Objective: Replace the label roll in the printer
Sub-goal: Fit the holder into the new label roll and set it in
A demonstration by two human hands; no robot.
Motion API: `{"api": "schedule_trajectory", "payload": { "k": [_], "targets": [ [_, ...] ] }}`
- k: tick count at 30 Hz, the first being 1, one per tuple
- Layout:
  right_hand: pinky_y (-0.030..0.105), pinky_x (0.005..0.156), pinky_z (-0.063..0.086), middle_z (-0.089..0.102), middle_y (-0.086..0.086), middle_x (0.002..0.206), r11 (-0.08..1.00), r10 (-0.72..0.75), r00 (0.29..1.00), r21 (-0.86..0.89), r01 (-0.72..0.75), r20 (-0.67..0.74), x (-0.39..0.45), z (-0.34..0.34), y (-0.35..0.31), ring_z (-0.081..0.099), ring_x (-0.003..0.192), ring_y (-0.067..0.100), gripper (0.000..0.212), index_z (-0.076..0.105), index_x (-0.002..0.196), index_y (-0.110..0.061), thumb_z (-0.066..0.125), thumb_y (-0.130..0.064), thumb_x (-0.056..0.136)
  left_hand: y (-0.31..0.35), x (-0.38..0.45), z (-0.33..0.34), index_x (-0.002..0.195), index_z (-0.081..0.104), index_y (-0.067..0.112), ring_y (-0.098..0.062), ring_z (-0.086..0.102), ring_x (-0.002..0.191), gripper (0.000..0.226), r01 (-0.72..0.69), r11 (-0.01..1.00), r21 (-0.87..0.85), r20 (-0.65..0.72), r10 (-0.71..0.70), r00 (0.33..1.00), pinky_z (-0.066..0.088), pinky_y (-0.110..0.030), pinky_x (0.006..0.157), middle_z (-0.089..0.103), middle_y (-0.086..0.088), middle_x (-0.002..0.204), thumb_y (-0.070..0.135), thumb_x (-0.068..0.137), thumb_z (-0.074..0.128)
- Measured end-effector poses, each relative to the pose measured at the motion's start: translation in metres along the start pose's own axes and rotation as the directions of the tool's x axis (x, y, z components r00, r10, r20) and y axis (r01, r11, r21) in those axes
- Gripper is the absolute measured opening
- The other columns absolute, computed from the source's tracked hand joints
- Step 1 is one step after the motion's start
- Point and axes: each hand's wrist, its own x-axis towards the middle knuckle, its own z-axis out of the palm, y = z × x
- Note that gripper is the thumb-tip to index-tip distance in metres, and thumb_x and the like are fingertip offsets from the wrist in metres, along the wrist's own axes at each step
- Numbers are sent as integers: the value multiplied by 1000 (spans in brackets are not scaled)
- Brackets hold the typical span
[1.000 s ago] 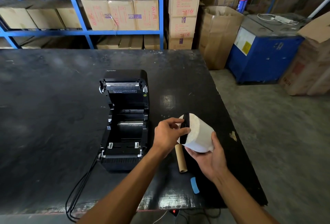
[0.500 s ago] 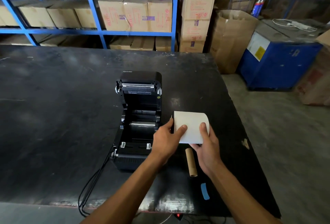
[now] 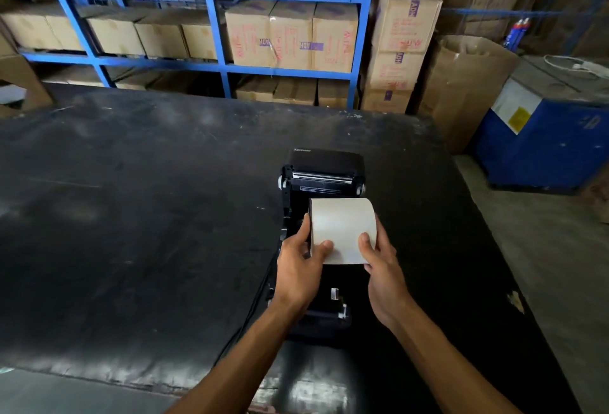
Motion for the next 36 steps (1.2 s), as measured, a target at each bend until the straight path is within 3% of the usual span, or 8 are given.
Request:
{"api": "schedule_trajectory", "payload": {
  "k": [4, 8, 10, 12, 15, 19, 31, 36],
  "targets": [
    [51, 104, 45, 61, 4, 134, 998, -30, 999, -52, 33, 42, 2, 16, 10, 57, 123, 24, 51, 44, 141, -39, 54, -15, 98, -11, 10, -17, 140, 52, 32, -16, 65, 110, 54, 14, 998, 54, -35, -12, 999, 55, -37, 95, 70, 1, 119, 8, 92, 58],
    [39, 99, 51, 68, 4, 124, 996, -13, 999, -89, 9, -43, 0, 27, 22, 64, 114, 17, 53, 46, 141, -33, 56, -8, 95, -24, 17, -26, 143, 48, 33, -20, 61, 115, 58, 84, 994, 77, -20, -82, 996, 52, -38, 98, 67, -4, 122, 6, 91, 56],
    [18, 78, 55, 70, 1, 117, 995, 23, 997, -96, -31, -76, 1, 30, 25, 68, 99, 4, 50, 48, 139, -33, 59, -13, 94, -27, 17, -27, 142, 50, 33, -9, 64, 110, 58, 87, 993, 75, -20, -86, 996, 54, -20, 88, 70, 7, 116, 5, 91, 56],
    [6, 59, 50, 70, -3, 106, 994, 51, 990, -85, -63, -135, 1, 33, 28, 68, 83, -7, 45, 49, 137, -30, 60, -19, 94, -32, 18, -26, 144, 48, 30, -9, 63, 112, 58, 96, 993, 73, -17, -95, 995, 54, -21, 90, 67, 5, 121, 5, 92, 57],
    [11, 60, 48, 69, -2, 107, 993, 80, 977, -66, -95, -195, 1, 34, 32, 68, 84, -3, 43, 47, 135, -29, 60, -23, 94, -39, 21, -18, 149, 38, 34, -19, 55, 119, 66, 125, 982, 142, -6, -126, 992, 48, -38, 104, 58, -7, 130, 5, 93, 56],
    [23, 71, 40, 68, 6, 118, 991, 110, 965, -45, -124, -239, 1, 36, 41, 61, 103, 8, 45, 45, 135, -25, 60, -17, 94, -48, 19, -9, 150, 29, 41, -18, 36, 112, 69, 161, 955, 249, -70, -148, 986, 38, -39, 109, 44, -8, 126, 9, 96, 57],
    [30, 84, 48, 65, 9, 120, 986, 134, 948, -54, -156, -288, 5, 46, 57, 60, 111, 21, 47, 50, 128, -30, 64, -6, 90, -69, 19, -14, 150, 34, 37, -23, 56, 115, 64, 271, 921, 281, -136, -241, 961, 41, -52, 104, 56, -4, 132, 14, 95, 58],
    [23, 72, 45, 65, 2, 112, 982, 143, 940, -70, -173, -309, 8, 53, 58, 59, 99, 9, 47, 52, 128, -31, 66, -9, 89, -74, 26, -21, 150, 33, 36, -21, 56, 110, 65, 285, 912, 294, -128, -258, 958, 39, -49, 107, 47, -1, 122, 14, 95, 57]
  ]
}}
